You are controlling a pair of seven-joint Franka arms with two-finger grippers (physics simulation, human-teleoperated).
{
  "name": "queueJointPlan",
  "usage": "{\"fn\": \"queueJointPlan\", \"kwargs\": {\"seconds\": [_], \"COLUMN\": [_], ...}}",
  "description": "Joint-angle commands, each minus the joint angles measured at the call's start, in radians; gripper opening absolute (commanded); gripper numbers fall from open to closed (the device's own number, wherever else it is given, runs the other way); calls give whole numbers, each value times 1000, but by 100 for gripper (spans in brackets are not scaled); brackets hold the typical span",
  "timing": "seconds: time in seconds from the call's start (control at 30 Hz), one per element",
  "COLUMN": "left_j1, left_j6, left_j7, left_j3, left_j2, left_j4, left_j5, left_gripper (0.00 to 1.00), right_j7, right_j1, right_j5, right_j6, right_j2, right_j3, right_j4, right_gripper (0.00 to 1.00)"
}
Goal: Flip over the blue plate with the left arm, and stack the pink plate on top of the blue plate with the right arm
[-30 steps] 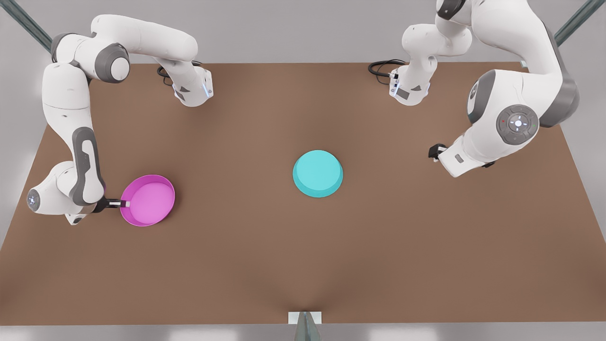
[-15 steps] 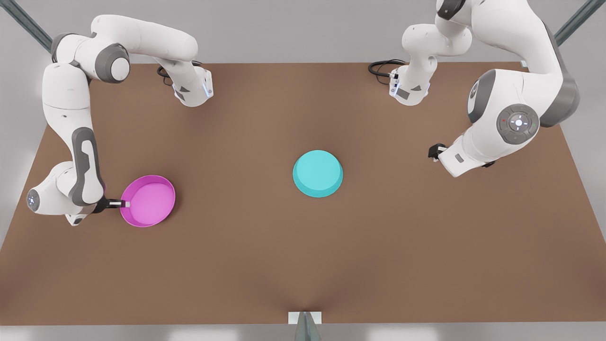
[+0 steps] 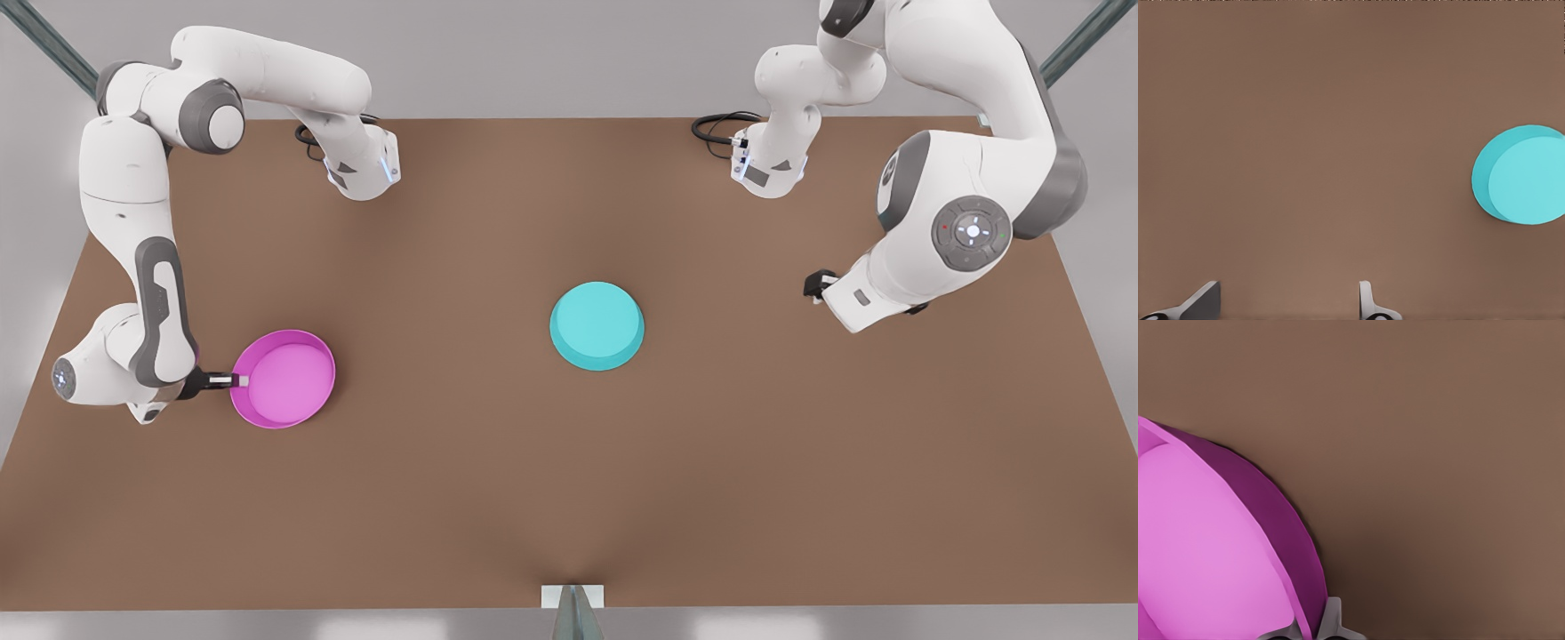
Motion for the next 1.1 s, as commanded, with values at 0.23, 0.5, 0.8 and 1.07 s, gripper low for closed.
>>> {"fn": "queueJointPlan", "kwargs": {"seconds": [0.23,0.5,0.8,1.07], "left_j1": [0,0,0,0], "left_j6": [4,2,-1,-1], "left_j7": [2,0,0,0], "left_j3": [0,0,-3,-3], "left_j2": [0,0,0,0], "left_j4": [1,1,6,6], "left_j5": [1,0,1,1], "left_gripper": [100,100,100,100], "right_j7": [2,7,201,499], "right_j1": [-2,3,242,449], "right_j5": [-4,-4,54,60], "right_j6": [0,-6,-112,-112], "right_j2": [-3,-46,-135,-179], "right_j3": [14,52,118,232], "right_j4": [0,7,30,52], "right_gripper": [21,21,21,21]}}
